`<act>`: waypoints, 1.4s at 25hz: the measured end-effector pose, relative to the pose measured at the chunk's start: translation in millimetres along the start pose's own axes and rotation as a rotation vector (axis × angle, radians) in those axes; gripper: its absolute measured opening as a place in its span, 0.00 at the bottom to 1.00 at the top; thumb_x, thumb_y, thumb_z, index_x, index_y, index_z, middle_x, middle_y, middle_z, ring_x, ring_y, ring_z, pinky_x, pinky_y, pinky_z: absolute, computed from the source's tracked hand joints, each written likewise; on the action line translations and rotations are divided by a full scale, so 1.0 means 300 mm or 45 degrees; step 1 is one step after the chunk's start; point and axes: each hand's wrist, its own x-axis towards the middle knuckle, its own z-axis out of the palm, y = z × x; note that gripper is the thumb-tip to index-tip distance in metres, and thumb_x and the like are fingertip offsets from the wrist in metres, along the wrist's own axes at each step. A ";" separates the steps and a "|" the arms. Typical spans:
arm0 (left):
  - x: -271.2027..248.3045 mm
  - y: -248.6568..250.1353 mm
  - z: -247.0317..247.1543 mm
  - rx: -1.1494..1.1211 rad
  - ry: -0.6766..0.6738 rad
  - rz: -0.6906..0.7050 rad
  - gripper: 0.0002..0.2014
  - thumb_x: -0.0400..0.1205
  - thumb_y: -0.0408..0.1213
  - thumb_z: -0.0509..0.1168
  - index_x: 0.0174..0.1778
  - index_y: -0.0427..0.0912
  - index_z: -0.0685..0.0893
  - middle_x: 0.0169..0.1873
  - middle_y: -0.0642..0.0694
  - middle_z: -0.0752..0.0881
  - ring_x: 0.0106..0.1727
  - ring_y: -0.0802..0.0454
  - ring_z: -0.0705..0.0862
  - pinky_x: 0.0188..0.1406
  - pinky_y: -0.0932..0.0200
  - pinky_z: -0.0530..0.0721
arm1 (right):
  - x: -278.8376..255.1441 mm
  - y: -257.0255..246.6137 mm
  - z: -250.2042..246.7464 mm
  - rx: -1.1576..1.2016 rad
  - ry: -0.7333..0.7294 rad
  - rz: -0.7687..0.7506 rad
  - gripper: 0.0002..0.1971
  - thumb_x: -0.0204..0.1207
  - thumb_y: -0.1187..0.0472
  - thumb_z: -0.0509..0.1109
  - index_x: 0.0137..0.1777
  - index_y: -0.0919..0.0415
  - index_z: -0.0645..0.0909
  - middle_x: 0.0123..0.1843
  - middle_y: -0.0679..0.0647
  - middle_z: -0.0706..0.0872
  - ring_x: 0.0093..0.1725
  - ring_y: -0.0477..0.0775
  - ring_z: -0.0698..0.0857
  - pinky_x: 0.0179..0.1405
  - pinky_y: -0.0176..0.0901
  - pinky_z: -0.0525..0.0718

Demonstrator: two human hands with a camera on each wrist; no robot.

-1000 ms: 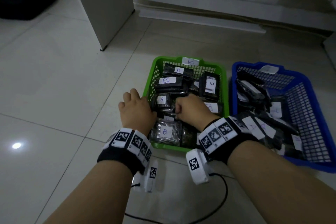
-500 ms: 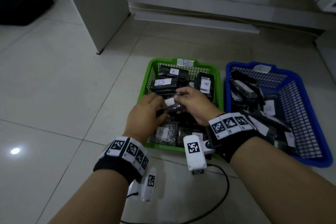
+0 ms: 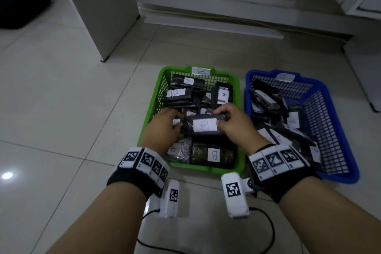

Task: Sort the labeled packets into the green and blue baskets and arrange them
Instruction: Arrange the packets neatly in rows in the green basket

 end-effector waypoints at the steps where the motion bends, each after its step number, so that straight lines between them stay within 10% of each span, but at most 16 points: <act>1: 0.012 0.000 0.013 0.046 -0.088 0.017 0.13 0.78 0.30 0.64 0.56 0.46 0.85 0.59 0.47 0.82 0.59 0.47 0.81 0.60 0.52 0.79 | -0.013 0.005 -0.017 -0.153 -0.040 -0.016 0.12 0.73 0.70 0.68 0.49 0.51 0.78 0.51 0.51 0.84 0.40 0.49 0.82 0.33 0.36 0.79; 6: 0.079 0.042 0.054 0.315 -0.328 0.129 0.24 0.78 0.27 0.57 0.71 0.47 0.77 0.74 0.44 0.72 0.68 0.38 0.74 0.71 0.46 0.72 | -0.035 0.020 -0.038 -0.621 -0.144 -0.132 0.12 0.74 0.63 0.72 0.52 0.53 0.73 0.57 0.54 0.75 0.49 0.51 0.75 0.41 0.37 0.71; 10: 0.131 0.050 0.099 0.251 -0.229 -0.203 0.19 0.82 0.40 0.59 0.70 0.52 0.75 0.66 0.33 0.70 0.60 0.32 0.79 0.66 0.42 0.78 | -0.015 0.036 -0.023 -0.651 -0.153 -0.135 0.17 0.77 0.60 0.71 0.65 0.58 0.77 0.63 0.57 0.77 0.61 0.57 0.79 0.52 0.38 0.73; 15: 0.146 0.037 0.135 0.074 -0.340 -0.233 0.12 0.79 0.34 0.64 0.54 0.54 0.86 0.59 0.42 0.76 0.51 0.41 0.84 0.61 0.50 0.83 | -0.001 0.034 -0.018 -0.846 -0.190 -0.214 0.16 0.82 0.64 0.62 0.69 0.63 0.78 0.65 0.61 0.72 0.65 0.63 0.74 0.62 0.44 0.74; 20: 0.113 0.020 0.093 -0.028 -0.012 -0.283 0.08 0.80 0.31 0.63 0.49 0.44 0.86 0.55 0.42 0.74 0.43 0.46 0.79 0.44 0.73 0.76 | 0.025 0.010 -0.050 -0.664 -0.178 -0.111 0.16 0.83 0.62 0.62 0.69 0.61 0.77 0.65 0.61 0.72 0.64 0.62 0.75 0.60 0.42 0.70; 25: 0.046 -0.013 0.022 0.166 -0.188 -0.335 0.12 0.78 0.32 0.65 0.58 0.44 0.83 0.65 0.36 0.73 0.60 0.36 0.80 0.63 0.51 0.78 | 0.038 0.011 -0.031 -0.679 -0.156 -0.058 0.17 0.83 0.57 0.62 0.69 0.61 0.78 0.68 0.61 0.71 0.70 0.63 0.69 0.71 0.49 0.68; 35: -0.113 -0.004 -0.088 -0.051 0.099 -0.248 0.17 0.81 0.26 0.55 0.63 0.43 0.80 0.56 0.39 0.85 0.53 0.41 0.83 0.49 0.58 0.75 | -0.055 -0.094 0.086 -0.409 -0.422 -0.131 0.11 0.82 0.60 0.63 0.63 0.54 0.80 0.54 0.53 0.82 0.49 0.52 0.80 0.39 0.38 0.73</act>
